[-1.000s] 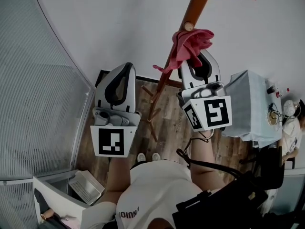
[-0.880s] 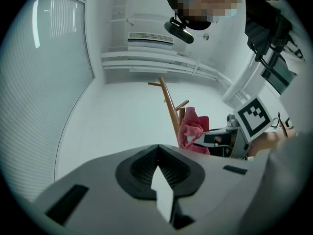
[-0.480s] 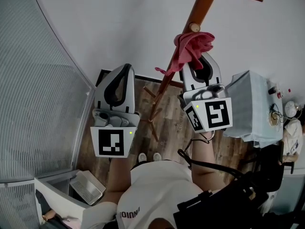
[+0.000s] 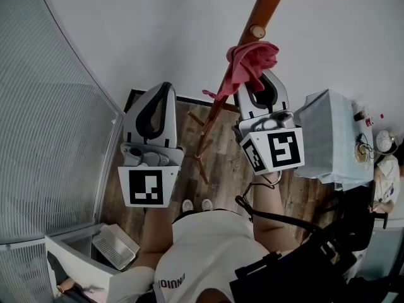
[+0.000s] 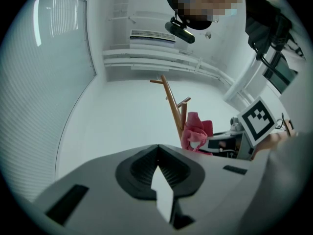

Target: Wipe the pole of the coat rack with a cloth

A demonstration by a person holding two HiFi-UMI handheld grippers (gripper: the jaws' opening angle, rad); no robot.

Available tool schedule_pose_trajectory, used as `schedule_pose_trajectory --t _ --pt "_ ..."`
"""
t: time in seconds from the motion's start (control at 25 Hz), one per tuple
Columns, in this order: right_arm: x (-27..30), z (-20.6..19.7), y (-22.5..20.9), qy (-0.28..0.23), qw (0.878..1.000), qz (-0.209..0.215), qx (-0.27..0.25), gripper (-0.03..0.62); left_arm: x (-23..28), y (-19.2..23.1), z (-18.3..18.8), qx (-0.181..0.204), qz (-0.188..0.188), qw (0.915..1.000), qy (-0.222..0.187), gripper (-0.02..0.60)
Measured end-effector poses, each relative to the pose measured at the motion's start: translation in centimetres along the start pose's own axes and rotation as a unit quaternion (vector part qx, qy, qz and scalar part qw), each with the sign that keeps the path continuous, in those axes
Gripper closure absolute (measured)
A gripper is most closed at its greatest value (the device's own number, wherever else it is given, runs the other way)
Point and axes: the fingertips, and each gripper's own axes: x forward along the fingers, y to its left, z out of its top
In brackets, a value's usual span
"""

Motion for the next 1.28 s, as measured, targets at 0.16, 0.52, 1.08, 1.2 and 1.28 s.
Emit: schedule_pose_trajectory --t 0.16,0.52,1.08,1.2,1.28 --pt "-0.2 -0.8 -0.1 0.010 1.000 -0.001 0.005 0.500 0.0 -0.1 0.1 0.002 -0.001 1.0000 -0.001 0.569" --pt "-0.2 -2.3 -0.2 0.031 0.999 -0.003 0.014 0.500 0.1 -0.2 0.2 -0.002 0.001 1.0000 0.005 0.568" --pt "-1.0 -5.3 1.3 0.067 0.998 -0.005 0.021 0.500 -1.6 0.2 -1.1 -0.014 0.006 0.9998 0.015 0.568" --pt "-1.2 -5.9 1.4 0.072 0.997 -0.004 0.026 0.500 -1.7 -0.1 -1.4 -0.016 0.005 0.9997 0.019 0.568" --pt "-1.3 -6.4 1.4 0.078 0.997 -0.004 0.029 0.500 -1.8 -0.2 -1.4 -0.016 0.004 0.9996 0.021 0.568"
